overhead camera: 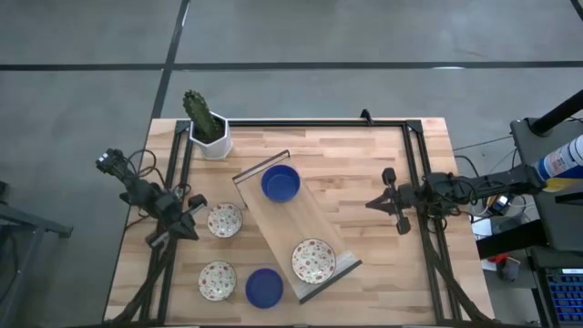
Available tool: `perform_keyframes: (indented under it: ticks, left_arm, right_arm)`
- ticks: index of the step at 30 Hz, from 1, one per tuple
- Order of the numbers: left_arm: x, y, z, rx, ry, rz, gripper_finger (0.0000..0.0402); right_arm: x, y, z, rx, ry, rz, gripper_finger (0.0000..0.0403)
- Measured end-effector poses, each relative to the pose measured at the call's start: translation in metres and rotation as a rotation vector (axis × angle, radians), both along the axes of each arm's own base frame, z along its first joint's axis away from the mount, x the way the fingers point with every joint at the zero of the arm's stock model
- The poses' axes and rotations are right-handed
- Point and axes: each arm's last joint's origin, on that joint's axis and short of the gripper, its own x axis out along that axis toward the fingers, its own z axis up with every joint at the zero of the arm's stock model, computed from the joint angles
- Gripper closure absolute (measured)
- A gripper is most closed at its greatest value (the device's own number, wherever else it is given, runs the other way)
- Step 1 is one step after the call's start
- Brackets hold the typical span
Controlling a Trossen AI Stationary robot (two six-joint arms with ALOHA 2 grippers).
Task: Pick & Place Mini bowls
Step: Stack the violet bowl on the violet bowls on the shelf
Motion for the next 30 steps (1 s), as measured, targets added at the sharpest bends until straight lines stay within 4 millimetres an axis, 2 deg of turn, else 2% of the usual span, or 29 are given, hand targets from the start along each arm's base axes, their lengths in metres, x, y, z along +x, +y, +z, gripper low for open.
perform_keyframes:
  ticks: [7, 10, 13, 16, 22, 30]
  left_arm:
    - [-0.001, 0.004, 0.008, -0.080, -0.049, 0.070, 0.0402]
    - [0.001, 0.008, 0.009, -0.189, 0.019, 0.186, 0.0401]
    - [0.004, 0.008, 0.008, -0.197, 0.051, 0.255, 0.0401]
    - [0.006, 0.007, 0.009, -0.175, 0.072, 0.291, 0.0401]
    - [0.018, 0.001, 0.015, -0.097, 0.156, 0.403, 0.0394]
    - [0.047, -0.022, 0.045, 0.062, 0.291, 0.419, 0.0324]
  right_arm:
    - [-0.008, -0.002, -0.013, 0.002, -0.013, -0.037, 0.0394]
    - [-0.011, -0.003, -0.019, 0.003, 0.000, -0.055, 0.0394]
    - [-0.012, -0.004, -0.022, 0.032, -0.003, -0.081, 0.0394]
    - [-0.014, -0.005, -0.022, 0.045, -0.003, -0.104, 0.0394]
    - [-0.014, -0.005, -0.022, -0.045, -0.014, -0.099, 0.0394]
    - [-0.014, -0.005, -0.022, -0.051, -0.015, -0.098, 0.0394]
